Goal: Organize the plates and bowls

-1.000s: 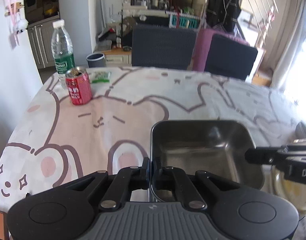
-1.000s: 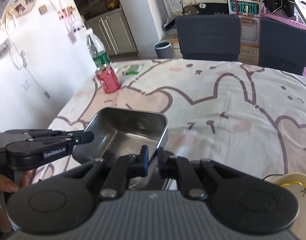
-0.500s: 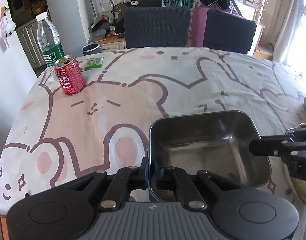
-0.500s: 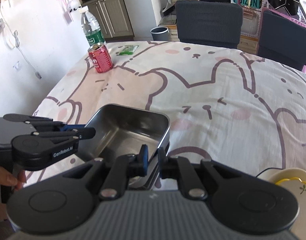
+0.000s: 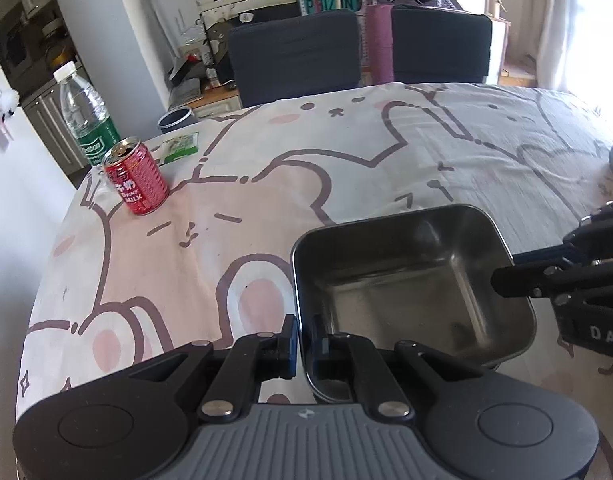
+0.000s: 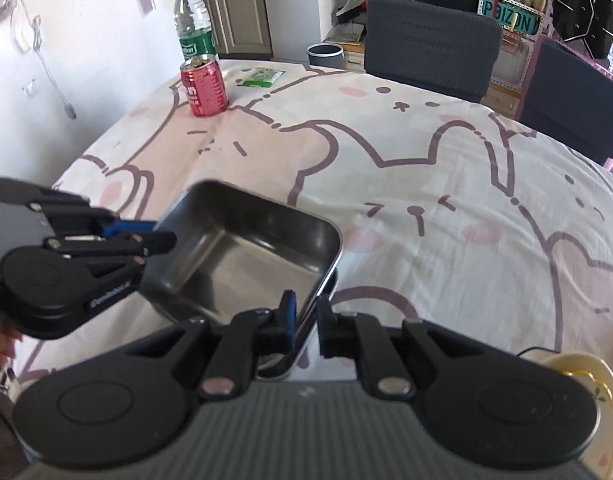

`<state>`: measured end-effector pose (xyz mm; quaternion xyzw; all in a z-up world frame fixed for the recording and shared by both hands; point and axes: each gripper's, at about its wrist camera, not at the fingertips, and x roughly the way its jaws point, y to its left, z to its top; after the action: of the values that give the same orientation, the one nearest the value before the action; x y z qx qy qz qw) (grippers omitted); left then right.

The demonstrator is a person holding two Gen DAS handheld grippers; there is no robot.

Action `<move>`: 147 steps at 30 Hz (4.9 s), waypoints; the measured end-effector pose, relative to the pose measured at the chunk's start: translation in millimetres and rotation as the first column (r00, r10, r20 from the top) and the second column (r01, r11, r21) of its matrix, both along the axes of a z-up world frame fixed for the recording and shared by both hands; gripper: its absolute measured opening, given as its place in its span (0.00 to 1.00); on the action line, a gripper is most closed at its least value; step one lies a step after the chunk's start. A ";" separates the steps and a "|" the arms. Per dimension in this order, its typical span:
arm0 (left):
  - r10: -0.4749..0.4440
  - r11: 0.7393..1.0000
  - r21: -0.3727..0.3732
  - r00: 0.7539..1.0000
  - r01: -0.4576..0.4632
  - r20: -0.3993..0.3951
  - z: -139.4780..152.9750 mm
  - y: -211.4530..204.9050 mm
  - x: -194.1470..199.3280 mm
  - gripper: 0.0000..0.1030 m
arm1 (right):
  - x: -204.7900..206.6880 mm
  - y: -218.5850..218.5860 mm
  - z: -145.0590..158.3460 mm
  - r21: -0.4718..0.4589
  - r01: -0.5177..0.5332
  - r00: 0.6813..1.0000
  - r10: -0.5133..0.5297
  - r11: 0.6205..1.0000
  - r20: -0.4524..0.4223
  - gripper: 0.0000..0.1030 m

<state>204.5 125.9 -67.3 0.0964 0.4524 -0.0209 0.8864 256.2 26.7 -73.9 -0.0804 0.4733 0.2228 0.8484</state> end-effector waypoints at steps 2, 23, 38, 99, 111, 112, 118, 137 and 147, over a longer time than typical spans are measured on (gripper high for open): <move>-0.015 1.000 0.008 1.000 0.015 -0.001 -0.5 -0.9 -0.3 0.06 | -0.6 0.7 -1.7 -0.016 -0.006 1.000 0.006 1.000 0.004 0.12; -0.109 0.990 0.087 0.994 0.109 -0.002 2.3 -7.7 -15.4 0.09 | -12.1 7.1 -1.9 -0.114 -0.113 0.991 0.120 0.987 0.052 0.14; -0.119 0.990 0.069 0.992 0.122 -0.049 -6.6 -5.0 -12.2 0.11 | -14.0 10.0 -4.7 -0.149 -0.151 0.985 0.162 0.977 0.061 0.14; -0.061 0.998 -0.012 0.996 0.060 -0.066 -0.6 12.8 -9.6 0.40 | 8.3 -12.5 -15.6 0.029 -0.001 0.998 0.003 1.000 -0.065 0.78; -0.010 0.999 0.032 0.993 0.014 -0.119 -15.2 25.8 -4.3 0.42 | 13.1 -13.5 -28.4 -0.053 0.011 0.997 -0.015 0.999 -0.081 0.79; -0.008 0.999 0.030 0.992 0.012 -0.122 -16.5 26.9 -3.8 0.44 | 13.8 -14.1 -29.6 -0.060 0.014 0.996 -0.019 0.998 -0.082 0.79; -0.015 0.999 0.040 0.990 0.020 -0.140 -22.6 27.3 -2.9 0.48 | 14.8 -16.1 -32.6 -0.068 0.016 0.996 -0.022 0.998 -0.084 0.81; -0.067 0.992 -0.105 0.996 0.073 0.054 32.4 -6.3 -9.3 1.00 | 3.1 -51.1 18.5 0.088 0.018 0.995 -0.027 0.996 0.097 1.00; -0.157 0.968 -0.170 0.974 0.185 0.166 57.1 -84.1 7.7 1.00 | 6.7 -167.9 47.8 0.136 0.271 0.933 -0.295 0.953 0.205 1.00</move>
<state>212.2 41.8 -10.1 0.0539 0.3700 -0.1317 0.9181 262.8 -141.2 -26.2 0.0091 0.3692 0.1126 0.9224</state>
